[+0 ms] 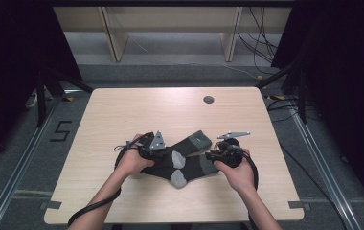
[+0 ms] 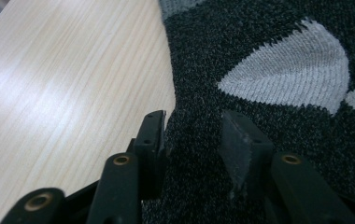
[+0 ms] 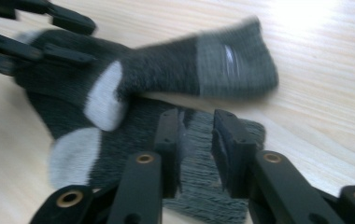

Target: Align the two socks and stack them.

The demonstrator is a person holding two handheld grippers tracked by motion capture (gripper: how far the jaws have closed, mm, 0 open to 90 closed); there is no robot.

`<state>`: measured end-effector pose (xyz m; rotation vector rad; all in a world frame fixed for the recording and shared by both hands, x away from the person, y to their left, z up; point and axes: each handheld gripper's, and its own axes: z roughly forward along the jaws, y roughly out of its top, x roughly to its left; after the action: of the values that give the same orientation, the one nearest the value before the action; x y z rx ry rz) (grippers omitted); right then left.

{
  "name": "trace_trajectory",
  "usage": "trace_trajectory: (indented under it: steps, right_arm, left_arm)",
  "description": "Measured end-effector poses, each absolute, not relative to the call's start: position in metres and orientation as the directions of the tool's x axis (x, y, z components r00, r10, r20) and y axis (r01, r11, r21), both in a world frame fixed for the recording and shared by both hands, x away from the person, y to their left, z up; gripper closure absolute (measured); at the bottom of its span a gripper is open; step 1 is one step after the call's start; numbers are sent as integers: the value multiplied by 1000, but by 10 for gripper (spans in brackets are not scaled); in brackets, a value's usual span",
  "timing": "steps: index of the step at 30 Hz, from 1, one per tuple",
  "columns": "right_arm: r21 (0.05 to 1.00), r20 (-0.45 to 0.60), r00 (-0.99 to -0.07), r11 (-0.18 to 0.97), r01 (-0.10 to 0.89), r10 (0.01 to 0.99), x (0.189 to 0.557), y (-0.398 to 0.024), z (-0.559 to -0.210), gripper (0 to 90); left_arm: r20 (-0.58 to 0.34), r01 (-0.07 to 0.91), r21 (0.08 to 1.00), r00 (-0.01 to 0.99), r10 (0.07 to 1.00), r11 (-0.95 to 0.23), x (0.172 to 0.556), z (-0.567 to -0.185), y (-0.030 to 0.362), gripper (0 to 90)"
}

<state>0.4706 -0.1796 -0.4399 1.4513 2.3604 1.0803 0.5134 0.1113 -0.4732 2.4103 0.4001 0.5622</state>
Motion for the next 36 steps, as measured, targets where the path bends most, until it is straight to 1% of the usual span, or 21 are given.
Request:
trace_trajectory:
  steps: [1, 3, 4, 5, 6, 7, 8, 11, 14, 18, 20, 21, 24, 25, 30, 31, 32, 33, 34, 35, 36]
  right_arm:
    - [653, 203, -514, 276, 705, 833, 472, -179, -442, 666]
    - [624, 225, -468, 243, 742, 854, 473, -179, -442, 636]
    - [631, 224, -473, 243, 737, 852, 475, -180, -442, 612]
    - [603, 265, -421, 191, 774, 867, 474, -177, -440, 589]
    - [636, 219, -451, 224, 739, 865, 481, -183, -441, 568]
    - [618, 232, -421, 202, 760, 877, 489, -186, -441, 561]
    - [618, 232, -421, 202, 760, 877, 489, -186, -441, 561]
    - [600, 228, -378, 177, 780, 897, 506, -188, -444, 553]
    - [606, 199, -373, 185, 774, 906, 521, -186, -452, 540]
    - [601, 203, -369, 182, 778, 907, 530, -175, -454, 536]
    - [608, 171, -389, 213, 765, 905, 535, -170, -455, 527]
    - [602, 182, -379, 202, 772, 907, 536, -168, -455, 524]
    - [615, 144, -377, 216, 758, 915, 546, -167, -459, 504]
    - [610, 150, -369, 208, 765, 917, 548, -166, -459, 504]
    - [576, 138, -366, 226, 785, 920, 559, -163, -466, 530]
    - [573, 119, -373, 243, 783, 920, 563, -163, -472, 568]
    - [573, 119, -373, 243, 783, 920, 563, -163, -472, 568]
    - [567, 130, -385, 250, 785, 914, 564, -160, -476, 634]
    - [567, 130, -385, 250, 785, 914, 564, -160, -476, 634]
    - [555, 145, -370, 234, 798, 918, 563, -159, -477, 662]
    - [554, 153, -385, 244, 796, 910, 564, -159, -479, 687]
  left_arm:
    - [297, 150, 633, 859, 417, -759, 513, -472, 113, 572]
    - [289, 162, 653, 850, 440, -740, 511, -468, 117, 540]
    - [285, 169, 666, 842, 458, -726, 509, -464, 121, 523]
    - [282, 179, 683, 830, 482, -708, 505, -459, 127, 509]
    - [271, 185, 699, 825, 495, -691, 502, -456, 132, 498]
    - [265, 199, 709, 814, 517, -676, 499, -454, 137, 465]
    - [267, 214, 717, 794, 546, -663, 495, -451, 145, 465]
    - [219, 268, 738, 772, 596, -619, 487, -449, 162, 432]
    - [180, 321, 742, 749, 637, -588, 482, -453, 180, 414]
    - [134, 369, 745, 733, 667, -556, 480, -460, 196, 404]
    - [122, 378, 743, 735, 667, -553, 479, -463, 199, 401]
    - [100, 388, 753, 731, 676, -531, 478, -466, 199, 399]
    - [48, 424, 752, 728, 683, -505, 476, -472, 198, 396]
    - [23, 443, 749, 725, 688, -492, 475, -476, 197, 395]
    - [-3, 481, 738, 704, 710, -474, 477, -483, 195, 397]
    - [-6, 483, 739, 702, 712, -469, 477, -484, 195, 422]
    - [-8, 487, 734, 703, 711, -473, 478, -485, 195, 422]
    - [-20, 499, 734, 694, 719, -461, 478, -485, 195, 455]
    - [-25, 503, 733, 693, 720, -459, 479, -486, 195, 455]
    - [-26, 504, 733, 692, 721, -457, 478, -487, 195, 473]
    - [-22, 506, 729, 691, 722, -462, 478, -487, 195, 493]
